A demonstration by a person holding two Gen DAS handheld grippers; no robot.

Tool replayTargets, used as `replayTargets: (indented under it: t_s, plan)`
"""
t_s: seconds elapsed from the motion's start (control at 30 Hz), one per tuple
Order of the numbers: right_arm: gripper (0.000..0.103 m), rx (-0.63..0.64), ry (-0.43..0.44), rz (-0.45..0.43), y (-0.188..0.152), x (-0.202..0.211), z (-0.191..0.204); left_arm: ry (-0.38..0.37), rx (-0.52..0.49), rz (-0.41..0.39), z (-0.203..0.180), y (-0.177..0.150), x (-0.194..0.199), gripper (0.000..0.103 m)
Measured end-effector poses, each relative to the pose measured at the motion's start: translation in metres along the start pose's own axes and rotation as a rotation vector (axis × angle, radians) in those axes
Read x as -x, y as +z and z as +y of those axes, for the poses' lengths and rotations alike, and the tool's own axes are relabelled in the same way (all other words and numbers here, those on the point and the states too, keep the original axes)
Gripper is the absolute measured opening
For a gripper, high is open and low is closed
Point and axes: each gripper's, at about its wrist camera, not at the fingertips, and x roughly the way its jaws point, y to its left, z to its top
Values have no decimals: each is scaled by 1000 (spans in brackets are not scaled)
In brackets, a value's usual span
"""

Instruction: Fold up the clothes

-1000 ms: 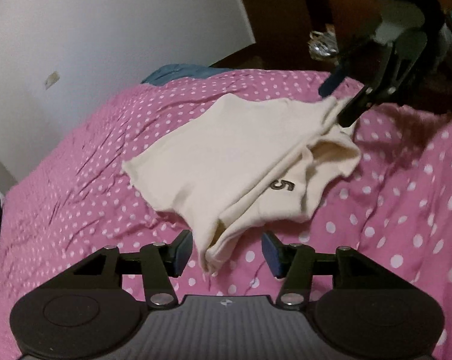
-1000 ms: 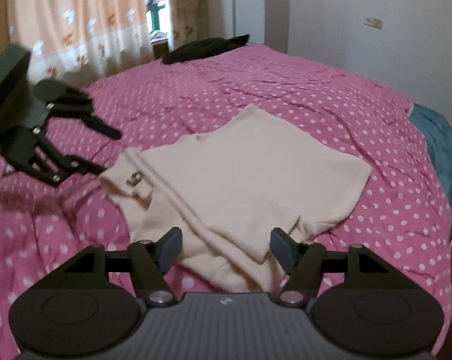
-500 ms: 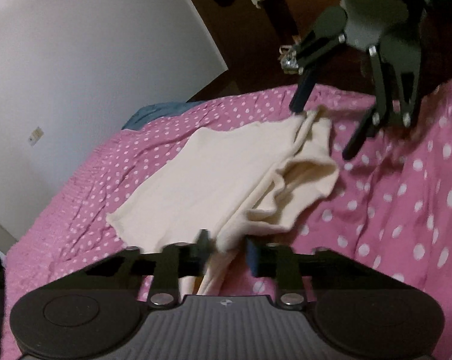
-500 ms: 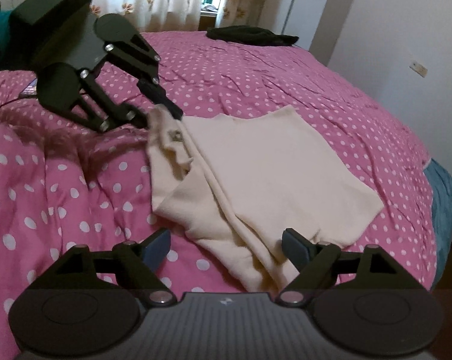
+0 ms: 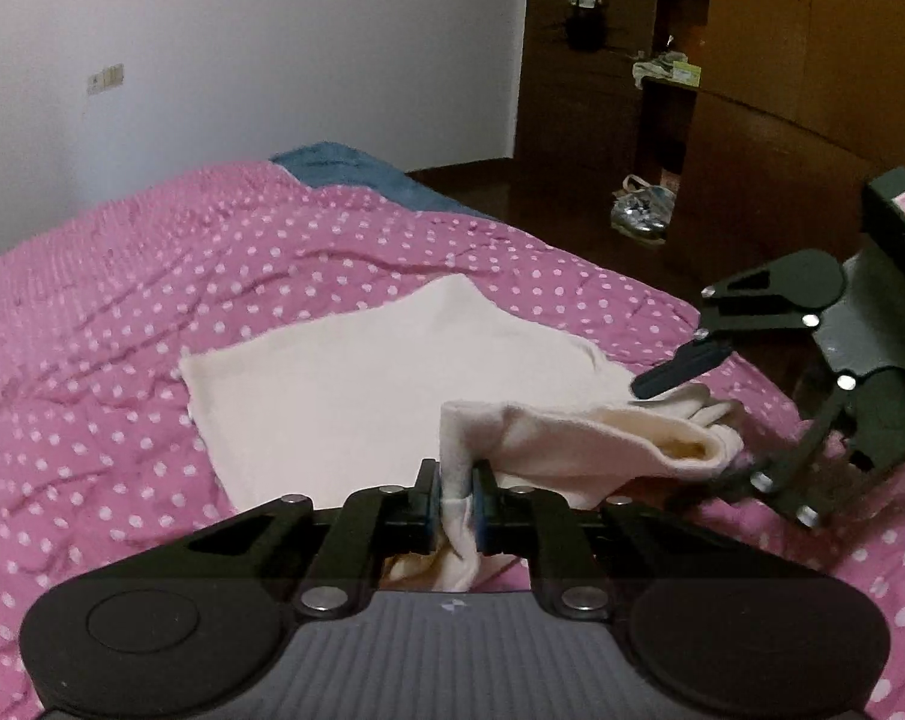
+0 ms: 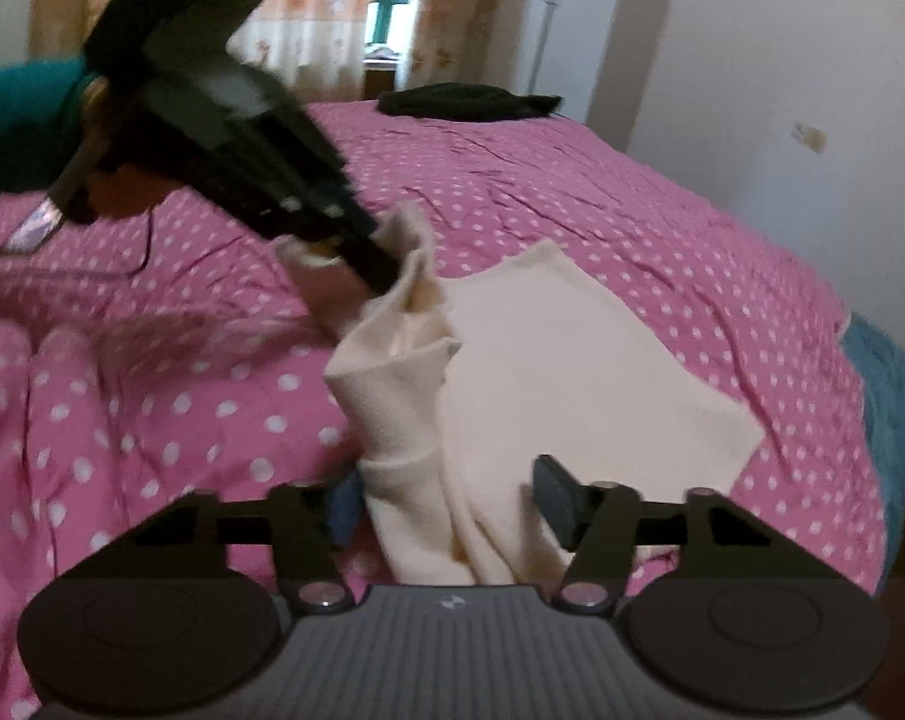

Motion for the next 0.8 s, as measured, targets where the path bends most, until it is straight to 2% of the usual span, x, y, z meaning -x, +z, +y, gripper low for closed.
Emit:
replayTargets:
  t_s: [0.1, 0.2, 0.23, 0.27, 0.37, 0.43, 0.47, 0.5, 0.53, 0.57, 0.63, 0.8]
  plan:
    - [20, -107, 38, -16, -2, 3, -13, 14, -26, -7, -3, -7, 8, 19]
    - [16, -188, 51, -31, -3, 8, -24, 46, -74, -12, -11, -18, 16, 34]
    - [16, -214, 55, -37, -3, 9, -27, 60, -93, -12, -13, -22, 18, 45]
    - [15, -222, 51, -43, -4, 11, -27, 73, -112, -12, -16, -26, 21, 48]
    - [14, -254, 40, -64, -5, 15, -27, 117, -163, 0, -23, -38, 21, 48]
    - [12, -266, 36, -75, -5, 16, -27, 134, -185, -3, -26, -45, 21, 48]
    - [10, -271, 35, -81, -5, 17, -26, 141, -204, -3, -29, -47, 21, 44]
    - [9, -272, 31, -90, -5, 18, -26, 152, -225, -5, -31, -49, 20, 39]
    - [9, -274, 28, -98, -4, 19, -25, 164, -245, -8, -33, -50, 19, 25]
    - [8, -275, 25, -107, -4, 21, -24, 165, -241, -16, -33, -49, 21, 16]
    - [7, -281, 18, -128, -2, 25, -24, 161, -222, -34, -32, -47, 25, 12]
    - [7, -295, 21, -197, 4, 46, -23, 155, -198, -127, -35, -35, 58, 11]
